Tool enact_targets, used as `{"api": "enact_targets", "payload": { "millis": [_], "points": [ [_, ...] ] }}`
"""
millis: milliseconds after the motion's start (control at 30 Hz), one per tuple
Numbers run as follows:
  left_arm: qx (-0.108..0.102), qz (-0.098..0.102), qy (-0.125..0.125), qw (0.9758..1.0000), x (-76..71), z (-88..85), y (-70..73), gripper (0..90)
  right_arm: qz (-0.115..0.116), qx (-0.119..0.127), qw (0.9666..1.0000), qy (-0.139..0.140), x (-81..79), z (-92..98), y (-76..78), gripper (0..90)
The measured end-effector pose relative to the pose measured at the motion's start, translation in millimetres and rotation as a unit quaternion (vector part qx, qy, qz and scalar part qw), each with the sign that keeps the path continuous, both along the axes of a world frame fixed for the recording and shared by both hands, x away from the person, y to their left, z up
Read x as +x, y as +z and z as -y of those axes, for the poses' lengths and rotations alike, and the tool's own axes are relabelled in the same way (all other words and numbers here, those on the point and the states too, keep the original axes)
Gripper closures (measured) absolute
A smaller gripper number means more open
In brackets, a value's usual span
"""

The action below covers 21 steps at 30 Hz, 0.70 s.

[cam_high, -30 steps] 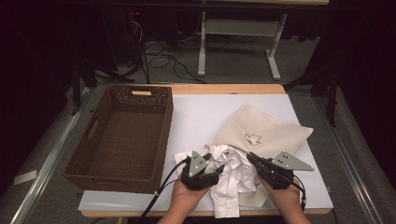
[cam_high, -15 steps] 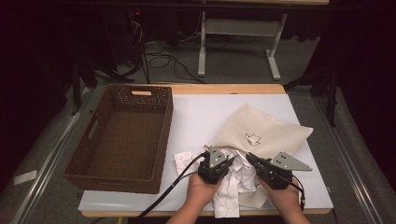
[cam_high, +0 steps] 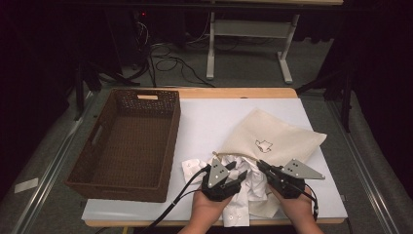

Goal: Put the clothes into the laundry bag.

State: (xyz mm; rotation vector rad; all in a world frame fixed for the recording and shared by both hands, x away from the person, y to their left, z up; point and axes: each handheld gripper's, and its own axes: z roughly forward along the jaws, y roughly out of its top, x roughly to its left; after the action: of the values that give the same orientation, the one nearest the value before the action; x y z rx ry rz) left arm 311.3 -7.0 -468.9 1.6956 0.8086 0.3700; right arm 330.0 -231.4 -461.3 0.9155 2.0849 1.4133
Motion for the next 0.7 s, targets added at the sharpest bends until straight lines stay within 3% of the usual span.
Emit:
{"api": "enact_targets", "payload": {
  "millis": [67, 133, 200, 267, 367, 433, 500, 567, 600, 700],
  "points": [
    [0.009, 0.004, -0.008, 0.9999, -0.7, 10.9, 0.7, 44.5, -0.001, 0.0, 1.0, -0.001, -0.2, -0.7, -0.3, 88.9],
    [0.02, -0.006, -0.011, 0.9997, 0.3, 19.5, -3.4, 44.1, -0.002, -0.001, 1.0, -0.001, -0.8, -0.8, -0.4, 88.9],
    [0.04, -0.026, -0.022, 0.9986, 2.8, 28.4, -13.9, 51.0, -0.003, 0.002, 1.0, 0.001, -0.3, 0.9, -0.5, 88.9],
    [0.058, -0.035, -0.016, 0.9976, 6.2, 33.1, -21.8, 66.9, -0.007, 0.008, 0.9999, 0.001, -0.1, 2.0, -0.8, 88.9],
    [0.057, -0.044, -0.004, 0.9974, 15.8, 36.6, -24.3, 79.3, -0.006, 0.011, 0.9999, 0.001, -0.1, 2.8, 0.5, 88.9],
    [0.064, -0.046, 0.004, 0.9969, 25.1, 39.9, -21.8, 81.7, -0.006, 0.016, 0.9999, 0.002, -1.3, 2.6, 2.4, 88.9],
    [0.072, -0.042, 0.019, 0.9963, 34.5, 42.4, -20.2, 80.6, -0.003, 0.018, 0.9998, 0.004, -2.2, 2.6, 3.8, 88.9],
    [0.062, -0.051, 0.021, 0.9965, 41.0, 41.3, -20.3, 77.9, -0.002, 0.018, 0.9998, 0.004, -2.4, 2.9, 3.9, 88.9],
    [0.056, -0.049, 0.018, 0.9971, 40.3, 39.3, -19.8, 75.5, -0.003, 0.018, 0.9998, 0.003, -2.2, 3.6, 3.6, 88.9],
    [0.051, -0.02, 0.014, 0.9984, 26.4, 26.7, -16.0, 59.9, -0.005, 0.021, 0.9998, 0.002, -1.8, 6.3, 2.9, 88.9]
  ]
}}
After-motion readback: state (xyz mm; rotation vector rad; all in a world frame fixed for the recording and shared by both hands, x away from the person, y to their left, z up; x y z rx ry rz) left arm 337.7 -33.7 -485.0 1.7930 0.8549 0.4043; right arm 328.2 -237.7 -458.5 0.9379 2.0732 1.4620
